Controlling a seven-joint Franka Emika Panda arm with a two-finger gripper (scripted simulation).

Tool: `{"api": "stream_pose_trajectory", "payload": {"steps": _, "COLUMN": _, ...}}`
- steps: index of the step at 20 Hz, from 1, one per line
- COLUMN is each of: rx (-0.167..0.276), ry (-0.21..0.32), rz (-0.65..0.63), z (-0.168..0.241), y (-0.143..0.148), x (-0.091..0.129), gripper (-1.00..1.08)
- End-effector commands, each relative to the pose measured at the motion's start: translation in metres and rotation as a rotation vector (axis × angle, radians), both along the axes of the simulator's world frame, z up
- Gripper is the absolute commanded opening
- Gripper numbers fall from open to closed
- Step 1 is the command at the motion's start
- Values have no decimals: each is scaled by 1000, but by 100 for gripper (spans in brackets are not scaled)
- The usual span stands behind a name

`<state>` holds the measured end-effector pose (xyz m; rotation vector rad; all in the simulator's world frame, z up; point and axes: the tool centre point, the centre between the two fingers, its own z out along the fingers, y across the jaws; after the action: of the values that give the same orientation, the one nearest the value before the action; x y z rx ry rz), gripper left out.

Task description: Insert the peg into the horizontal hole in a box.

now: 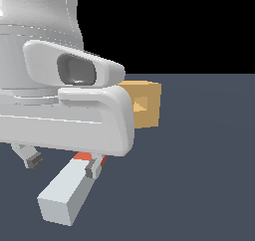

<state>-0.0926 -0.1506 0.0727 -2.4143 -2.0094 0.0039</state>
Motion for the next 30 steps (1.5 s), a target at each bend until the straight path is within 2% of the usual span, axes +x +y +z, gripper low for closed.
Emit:
{"api": "stream_pose_trajectory", "payload": {"steps": 1, "rx": 0, "ry": -1, "rz": 1, "z": 0, "y": 1, "x": 0, "gripper": 100}}
{"api": "stream_pose_trajectory", "payload": {"steps": 19, "rx": 1, "ry": -2, "rz": 1, "z": -51, "y": -1, "x": 0, "gripper": 100}}
{"api": "stream_pose_trajectory", "payload": {"steps": 20, "rx": 1, "ry": -2, "rz": 1, "z": -51, "y": -1, "x": 0, "gripper": -100}}
{"api": "stream_pose_trajectory", "payload": {"steps": 30, "rx": 1, "ry": -3, "rz": 1, "z": -51, "y": -1, "x": 0, "gripper": -100}}
